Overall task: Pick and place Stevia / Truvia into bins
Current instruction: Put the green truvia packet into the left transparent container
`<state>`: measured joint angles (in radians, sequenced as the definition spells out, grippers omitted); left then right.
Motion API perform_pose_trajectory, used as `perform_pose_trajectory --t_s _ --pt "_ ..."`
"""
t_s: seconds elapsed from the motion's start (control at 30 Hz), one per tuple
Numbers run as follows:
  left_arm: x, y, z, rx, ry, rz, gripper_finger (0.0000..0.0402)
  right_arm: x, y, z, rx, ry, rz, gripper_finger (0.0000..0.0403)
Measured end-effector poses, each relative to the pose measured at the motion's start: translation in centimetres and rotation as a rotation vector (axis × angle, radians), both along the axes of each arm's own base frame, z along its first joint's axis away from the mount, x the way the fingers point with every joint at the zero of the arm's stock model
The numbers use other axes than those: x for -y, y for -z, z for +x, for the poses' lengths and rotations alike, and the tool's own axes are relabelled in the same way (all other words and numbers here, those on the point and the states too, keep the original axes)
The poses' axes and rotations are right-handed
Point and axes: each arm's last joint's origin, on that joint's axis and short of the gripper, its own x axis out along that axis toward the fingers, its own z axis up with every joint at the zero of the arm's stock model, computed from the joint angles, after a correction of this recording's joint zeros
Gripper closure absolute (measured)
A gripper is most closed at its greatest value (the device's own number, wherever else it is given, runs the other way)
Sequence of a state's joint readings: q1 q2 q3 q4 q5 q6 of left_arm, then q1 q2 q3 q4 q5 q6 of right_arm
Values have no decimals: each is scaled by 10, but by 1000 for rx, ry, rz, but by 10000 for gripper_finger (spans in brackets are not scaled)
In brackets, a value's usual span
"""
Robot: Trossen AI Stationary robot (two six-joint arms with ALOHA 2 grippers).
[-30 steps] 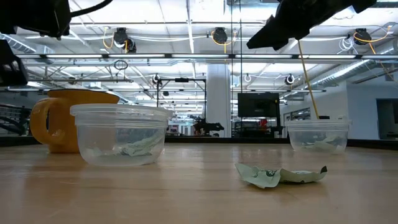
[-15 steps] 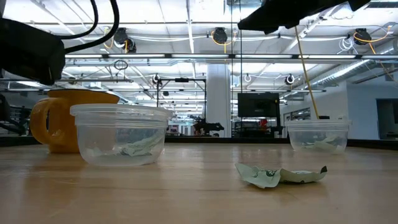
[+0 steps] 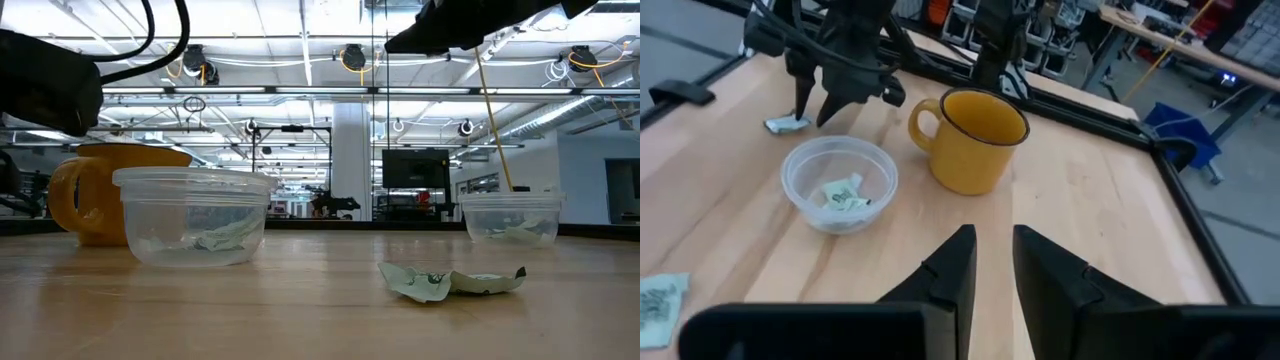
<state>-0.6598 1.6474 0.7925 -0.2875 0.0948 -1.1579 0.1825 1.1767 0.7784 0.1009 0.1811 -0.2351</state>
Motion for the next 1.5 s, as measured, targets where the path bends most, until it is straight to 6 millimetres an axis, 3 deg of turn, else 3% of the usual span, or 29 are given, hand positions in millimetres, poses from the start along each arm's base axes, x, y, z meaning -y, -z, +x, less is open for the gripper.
perform_pose_trajectory --t_s 0.37,0.67,0.9,1.03,1.17,1.4,1.5 --pt "1 1 0 26 32 28 394 0 -1 0 9 -33 -85 339" --pt "7 -9 8 144 20 -66 397 0 -5 2 52 -43 -109 339" --pt "5 -43 11 381 39 -63 398 0 -5 2 53 -42 -108 339" --pt "-8 -66 11 564 48 83 398 0 -5 2 52 -42 -108 339" --pt "-27 -77 18 663 73 260 398 0 -5 2 51 -42 -108 339" --pt "-64 -56 39 548 81 406 395 0 -5 2 51 -42 -109 339" --pt "-72 -51 44 506 89 366 398 0 -5 2 51 -42 -109 339"
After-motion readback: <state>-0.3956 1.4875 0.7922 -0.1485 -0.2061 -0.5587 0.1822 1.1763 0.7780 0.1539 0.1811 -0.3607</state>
